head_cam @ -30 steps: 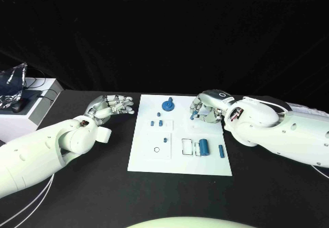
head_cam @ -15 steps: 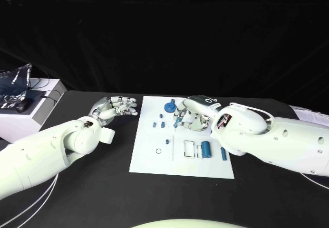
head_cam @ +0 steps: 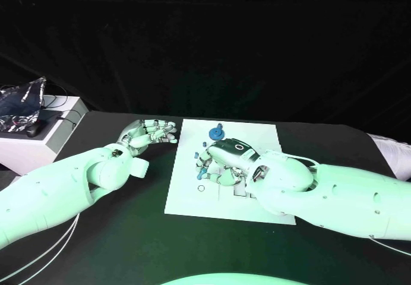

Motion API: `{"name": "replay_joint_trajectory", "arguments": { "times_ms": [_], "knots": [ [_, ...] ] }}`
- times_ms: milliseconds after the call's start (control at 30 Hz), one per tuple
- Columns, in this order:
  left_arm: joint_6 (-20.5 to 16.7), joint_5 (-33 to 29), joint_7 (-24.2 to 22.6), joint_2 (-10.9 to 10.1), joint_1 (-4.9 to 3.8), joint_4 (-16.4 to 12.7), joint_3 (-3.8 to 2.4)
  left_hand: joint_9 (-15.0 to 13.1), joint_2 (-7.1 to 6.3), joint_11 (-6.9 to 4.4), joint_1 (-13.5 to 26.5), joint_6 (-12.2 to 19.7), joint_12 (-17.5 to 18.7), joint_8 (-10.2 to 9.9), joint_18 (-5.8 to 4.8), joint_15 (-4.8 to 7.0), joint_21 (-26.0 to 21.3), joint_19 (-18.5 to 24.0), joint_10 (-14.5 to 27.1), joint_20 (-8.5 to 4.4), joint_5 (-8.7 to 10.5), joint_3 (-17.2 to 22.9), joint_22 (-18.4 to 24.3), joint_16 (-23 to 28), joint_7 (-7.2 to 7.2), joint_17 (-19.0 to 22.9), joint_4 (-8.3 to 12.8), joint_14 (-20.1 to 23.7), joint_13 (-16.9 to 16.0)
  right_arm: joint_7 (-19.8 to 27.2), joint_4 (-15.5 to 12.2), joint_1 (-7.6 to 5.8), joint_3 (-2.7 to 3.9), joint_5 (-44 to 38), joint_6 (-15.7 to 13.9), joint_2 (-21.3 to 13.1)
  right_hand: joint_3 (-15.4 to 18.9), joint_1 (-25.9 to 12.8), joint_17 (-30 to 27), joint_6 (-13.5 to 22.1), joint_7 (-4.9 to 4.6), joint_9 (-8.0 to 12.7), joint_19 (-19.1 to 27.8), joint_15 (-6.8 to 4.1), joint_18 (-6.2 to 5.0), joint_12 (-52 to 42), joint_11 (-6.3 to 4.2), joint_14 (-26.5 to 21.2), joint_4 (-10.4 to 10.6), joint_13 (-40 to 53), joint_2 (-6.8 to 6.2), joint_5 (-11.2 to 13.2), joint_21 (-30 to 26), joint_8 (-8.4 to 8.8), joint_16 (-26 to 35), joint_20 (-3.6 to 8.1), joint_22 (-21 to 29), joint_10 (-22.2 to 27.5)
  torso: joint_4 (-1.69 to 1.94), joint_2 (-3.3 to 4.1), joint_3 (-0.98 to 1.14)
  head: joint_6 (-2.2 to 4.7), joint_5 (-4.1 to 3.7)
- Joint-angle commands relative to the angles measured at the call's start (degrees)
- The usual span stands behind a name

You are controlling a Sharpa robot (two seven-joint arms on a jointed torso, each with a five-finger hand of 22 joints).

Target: Assemble the parts on the task board

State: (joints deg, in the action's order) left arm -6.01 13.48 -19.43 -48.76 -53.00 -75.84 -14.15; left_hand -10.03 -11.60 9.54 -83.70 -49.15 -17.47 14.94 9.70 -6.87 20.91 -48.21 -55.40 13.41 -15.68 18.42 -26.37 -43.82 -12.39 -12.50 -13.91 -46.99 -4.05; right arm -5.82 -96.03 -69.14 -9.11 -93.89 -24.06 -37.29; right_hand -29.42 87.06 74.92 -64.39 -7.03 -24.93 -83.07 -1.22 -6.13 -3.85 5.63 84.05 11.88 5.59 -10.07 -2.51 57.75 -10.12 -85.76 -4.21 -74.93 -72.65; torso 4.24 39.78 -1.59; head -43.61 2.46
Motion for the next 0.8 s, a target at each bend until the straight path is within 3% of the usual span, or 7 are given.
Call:
{"name": "replay_joint_trajectory", "arguments": {
  "times_ms": [33,300,800],
  "knots": [
    [1.1,-0.3,-0.3,0.2,-0.01,-0.2,-0.04,0.0,0.65,0.15,0.0,0.1,0.2,0.3,0.60,-0.22,-0.3,-0.6,0.2,0.04,0.20,0.0,0.1,0.3,-0.48,-0.1,-0.3,-0.1,0.1,0.7,0.8,0.87,-0.08,-4.5,0.1,0.8,-5.0,-0.1,3.9,-0.1,-0.09,-0.1,0.0,-0.27,0.88,0.0,-2.64,3.6,-5.0,0.0,0.67,-0.3,-0.4,-0.18,-0.1,0.16,-4.4,-3.1,-0.02,0.03,0.03,-0.35,0.43],
    [1.1,-0.3,-0.3,0.1,-0.01,-0.3,-0.04,0.1,0.67,0.15,-0.1,0.1,0.2,0.3,0.59,-0.22,-0.4,-0.6,0.2,0.04,0.20,0.0,0.1,0.3,-0.46,-0.1,-0.3,-0.1,0.1,-0.5,2.6,2.39,-0.35,-5.9,0.8,2.1,-5.1,-0.2,3.8,0.0,-0.14,-0.2,0.1,-0.24,0.83,0.0,-2.60,3.6,-5.2,0.0,0.68,-0.3,-0.7,-0.18,-0.1,0.15,-4.3,-3.0,-0.01,0.07,0.07,-0.81,0.59],
    [1.1,-0.3,-0.2,0.0,-0.01,-0.4,-0.05,0.1,0.67,0.15,-0.1,0.1,0.2,0.3,0.59,-0.22,-0.4,-0.6,0.2,0.04,0.20,0.0,0.1,0.3,-0.46,-0.1,-0.3,-0.1,0.1,-3.7,4.1,3.17,-0.43,-8.3,1.5,3.0,-5.3,-0.3,3.6,0.0,-0.15,-0.2,0.2,-0.22,0.80,0.0,-2.58,3.5,-5.3,0.0,0.68,-0.3,-0.9,-0.20,0.0,0.15,-4.2,-3.0,0.05,0.04,0.03,-1.58,0.77]
  ]
}}
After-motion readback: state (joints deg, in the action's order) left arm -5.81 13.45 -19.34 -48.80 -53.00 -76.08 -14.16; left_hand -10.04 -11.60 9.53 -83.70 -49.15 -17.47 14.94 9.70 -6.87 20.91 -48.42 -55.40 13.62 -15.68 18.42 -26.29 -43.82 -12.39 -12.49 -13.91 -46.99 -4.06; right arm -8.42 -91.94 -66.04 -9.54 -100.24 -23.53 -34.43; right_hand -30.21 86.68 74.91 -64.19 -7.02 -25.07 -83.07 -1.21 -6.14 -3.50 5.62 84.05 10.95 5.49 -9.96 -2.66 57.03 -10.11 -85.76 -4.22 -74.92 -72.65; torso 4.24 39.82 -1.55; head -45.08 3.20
